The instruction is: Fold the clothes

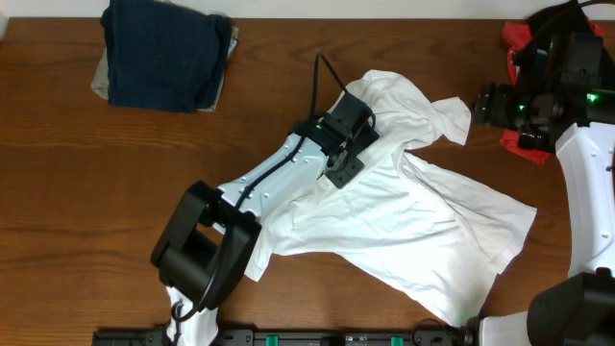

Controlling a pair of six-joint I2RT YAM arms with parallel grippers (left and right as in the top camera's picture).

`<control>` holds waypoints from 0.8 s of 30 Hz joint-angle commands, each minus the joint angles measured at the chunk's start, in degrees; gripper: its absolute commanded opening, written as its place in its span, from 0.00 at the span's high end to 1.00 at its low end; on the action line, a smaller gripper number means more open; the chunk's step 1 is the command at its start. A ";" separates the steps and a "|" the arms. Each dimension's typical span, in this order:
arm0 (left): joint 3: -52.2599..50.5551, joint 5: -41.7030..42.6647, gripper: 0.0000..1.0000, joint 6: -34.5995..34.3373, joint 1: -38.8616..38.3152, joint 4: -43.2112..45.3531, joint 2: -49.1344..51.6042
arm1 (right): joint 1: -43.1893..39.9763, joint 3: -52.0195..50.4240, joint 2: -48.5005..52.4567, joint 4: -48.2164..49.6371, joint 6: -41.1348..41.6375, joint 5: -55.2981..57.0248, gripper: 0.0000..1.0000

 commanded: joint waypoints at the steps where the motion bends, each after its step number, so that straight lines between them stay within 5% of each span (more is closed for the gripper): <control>1: -0.28 0.81 0.45 1.42 0.22 -0.13 1.49 | -0.15 -0.44 -0.13 -0.04 0.09 -0.02 0.25; 24: -0.35 -5.14 0.70 3.41 2.12 -1.27 6.69 | 0.28 -0.63 -0.13 0.35 0.09 0.00 0.25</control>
